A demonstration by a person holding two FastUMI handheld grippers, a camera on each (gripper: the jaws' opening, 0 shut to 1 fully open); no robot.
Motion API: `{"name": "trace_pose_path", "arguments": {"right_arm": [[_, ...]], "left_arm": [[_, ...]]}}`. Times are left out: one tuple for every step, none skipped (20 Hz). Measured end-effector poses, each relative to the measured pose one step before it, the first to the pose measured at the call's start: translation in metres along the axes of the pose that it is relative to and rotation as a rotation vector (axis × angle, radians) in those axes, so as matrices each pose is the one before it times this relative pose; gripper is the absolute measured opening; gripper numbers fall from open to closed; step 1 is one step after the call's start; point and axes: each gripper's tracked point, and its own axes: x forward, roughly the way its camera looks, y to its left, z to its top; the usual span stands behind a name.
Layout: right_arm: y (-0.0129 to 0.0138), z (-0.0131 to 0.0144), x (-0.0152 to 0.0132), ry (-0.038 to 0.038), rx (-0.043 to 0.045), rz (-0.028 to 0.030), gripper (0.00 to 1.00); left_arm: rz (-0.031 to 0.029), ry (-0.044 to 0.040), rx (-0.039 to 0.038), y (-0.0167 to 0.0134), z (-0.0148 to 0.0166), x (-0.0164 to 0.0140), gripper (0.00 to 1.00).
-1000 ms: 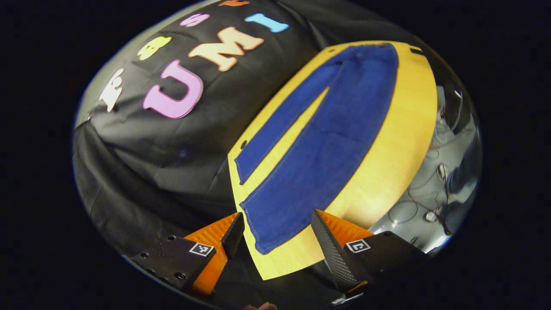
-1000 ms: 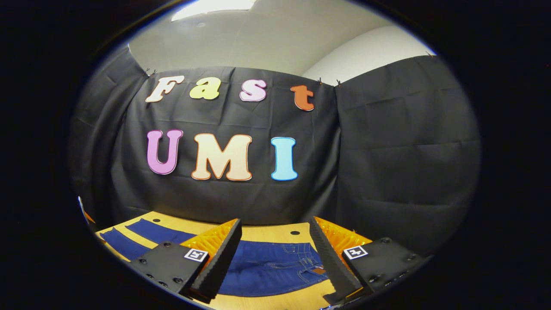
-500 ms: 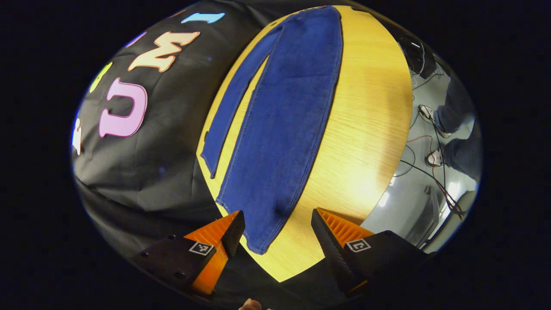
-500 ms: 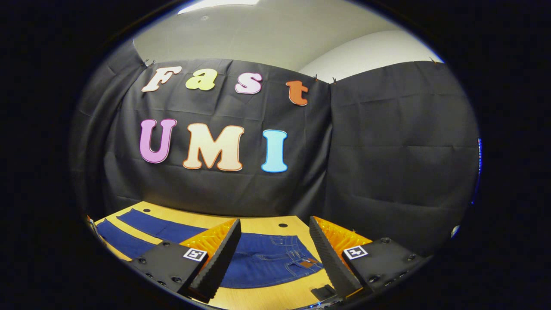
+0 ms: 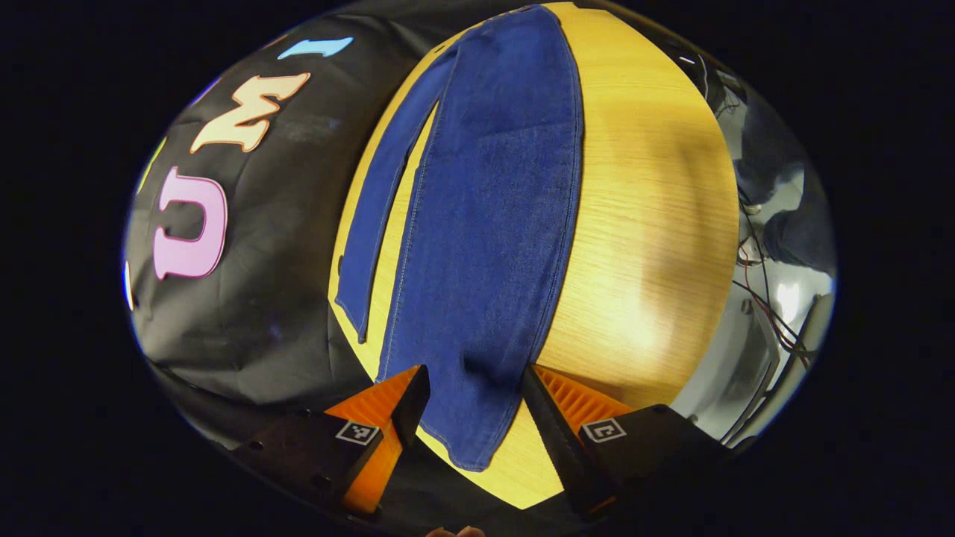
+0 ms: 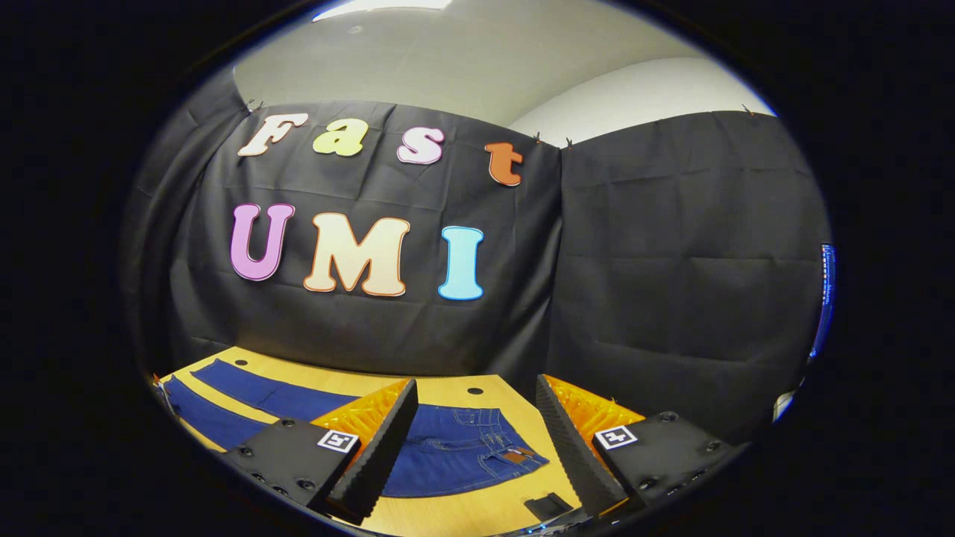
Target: Grasp the waist and the cuffs of the jeans and fold them to make the two legs overlap; first hold the waist and fold one-third of the jeans toward the cuffs, then hold the cuffs and fold the remaining one-third in the same direction to finish folding.
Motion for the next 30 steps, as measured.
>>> {"name": "trace_pose_path", "arguments": {"right_arm": [[0.00027, -0.00238, 0.00557, -0.00053, -0.00145, 0.00617, 0.99], [-0.00019, -0.00319, 0.00508, 0.00252, -0.00125, 0.00647, 1.00], [-0.00115, -0.00531, 0.00623, 0.00492, 0.00014, 0.00529, 0.99], [-0.00114, -0.00559, 0.00664, 0.00455, 0.00192, 0.00399, 0.99], [-0.00214, -0.00568, 0.00719, 0.00702, 0.00095, 0.00274, 0.99], [-0.00145, -0.00762, 0.00771, 0.00804, -0.00085, 0.00512, 0.99], [-0.00064, -0.00511, 0.00874, 0.00576, -0.00508, 0.00981, 0.99], [-0.00097, -0.00652, 0.00939, 0.01023, -0.01060, 0.01272, 1.00], [-0.00051, -0.00936, 0.01086, 0.02000, -0.01666, 0.01770, 0.99], [-0.00017, -0.00834, 0.00796, 0.02269, -0.02164, 0.02000, 0.99], [-0.00201, -0.00676, 0.00811, 0.01172, -0.02823, 0.01232, 0.99], [-0.00399, -0.00452, 0.00741, 0.00864, -0.02991, 0.01080, 0.99], [-0.00084, -0.00617, 0.00525, 0.01095, -0.03089, 0.02187, 0.99], [0.00331, -0.00927, 0.00398, 0.01521, -0.03749, 0.03271, 0.98], [-0.00070, -0.01036, 0.00420, 0.02212, -0.05384, 0.02548, 1.00], [-0.00167, -0.01399, 0.00196, 0.02849, -0.06955, 0.02300, 0.98], [0.00040, -0.01439, 0.00107, 0.02883, -0.06650, 0.03192, 0.98], [0.00561, -0.01125, 0.00298, 0.02429, -0.05442, 0.03679, 0.99], [0.00734, -0.01277, 0.00530, 0.03257, -0.02417, 0.03382, 0.99], [0.00537, -0.01306, 0.00507, 0.03333, -0.01019, 0.03310, 0.99], [0.00338, -0.01274, 0.00646, 0.03202, -0.02727, 0.02217, 0.99], [0.00590, -0.01418, 0.00719, 0.03114, -0.04415, 0.02206, 0.99], [0.00920, -0.01276, 0.00575, 0.02747, -0.05166, 0.03548, 0.99], [0.01196, -0.01385, 0.00532, 0.03235, -0.05826, 0.04132, 0.99], [0.01075, -0.01512, 0.00577, 0.03276, -0.05578, 0.03515, 0.99], [0.00913, -0.01012, 0.00523, 0.02363, -0.05113, 0.02737, 0.99], [0.00610, -0.00719, 0.00443, 0.01520, -0.04003, 0.02210, 0.99], [0.00446, -0.00764, 0.00386, 0.01329, -0.03642, 0.00886, 0.99], [0.00575, -0.00674, 0.00519, 0.01506, -0.02818, 0.01835, 1.00], [0.00500, -0.00683, 0.00465, 0.01602, -0.02755, 0.01842, 0.99]], "left_arm": [[-0.00252, 0.00245, -0.00723, 0.00204, 0.00156, 0.00296, 0.83], [-0.00583, 0.00445, -0.01325, 0.00047, 0.00171, 0.00376, 0.83], [-0.02191, 0.01000, -0.02380, -0.00096, 0.00026, 0.00429, 0.83], [-0.02272, 0.01219, -0.02843, -0.00276, -0.00086, 0.00124, 0.80], [-0.02592, 0.01606, -0.01809, -0.00179, 0.00045, 0.00081, 0.75], [-0.03561, 0.01303, -0.00793, -0.00303, -0.00013, 0.00075, 0.66], [-0.04088, 0.01293, 0.00388, -0.00561, -0.00197, 0.00176, 0.63], [-0.04908, 0.01090, 0.00191, -0.00843, -0.00044, -0.00050, 0.48], [-0.01636, 0.01742, 0.00353, -0.00504, 0.00155, -0.00022, 0.33], [-0.00572, 0.01792, 0.01649, -0.00122, -0.00143, 0.00082, 0.18], [0.00462, 0.00630, 0.02104, 0.00050, -0.00006, 0.00164, 0.19], [0.01730, 0.00710, 0.01003, 0.00305, -0.00015, -0.00083, 0.04], [0.01037, 0.00160, -0.01520, 0.00080, 0.00077, -0.00233, 0.03], [0.01177, -0.00255, -0.02451, -0.00123, -0.00199, 0.00282, 0.00], [0.00840, 0.00063, -0.02450, -0.00061, 0.00102, -0.00032, 0.00], [0.00681, 0.00269, -0.01845, 0.00033, -0.00032, -0.00030, 0.00], [0.00713, 0.00658, -0.00779, -0.00033, 0.00107, -0.00024, 0.00], [0.00907, 0.00342, -0.00263, 0.00116, -0.00043, -0.00022, 0.00], [0.00994, 0.00352, 0.00341, -0.00008, 0.00006, 0.00077, 0.00], [0.00929, -0.00075, 0.00588, 0.00009, 0.00003, 0.00007, 0.00], [0.00680, 0.00129, 0.00434, -0.00012, -0.00096, -0.00008, 0.00], [0.00318, 0.00099, -0.00029, -0.00019, 0.00043, 0.00011, 0.00], [0.00014, 0.00322, -0.00238, 0.00030, -0.00067, -0.00012, 0.00], [-0.00183, 0.00222, -0.00339, 0.00021, 0.00020, 0.00028, 0.00], [-0.00125, 0.00384, -0.00461, 0.00007, 0.00059, 0.00041, 0.00], [-0.00003, 0.00271, -0.00404, 0.00000, 0.00033, -0.00024, 0.00], [0.00222, 0.00323, -0.00474, 0.00011, -0.00015, 0.00022, 0.00], [0.00399, 0.00401, -0.00309, 0.00014, -0.00043, -0.00012, 0.00], [0.00502, 0.00296, -0.00056, 0.00056, 0.00075, 0.00003, 0.00], [0.00456, 0.00420, 0.00121, -0.00053, -0.00044, -0.00117, 0.00]]}}
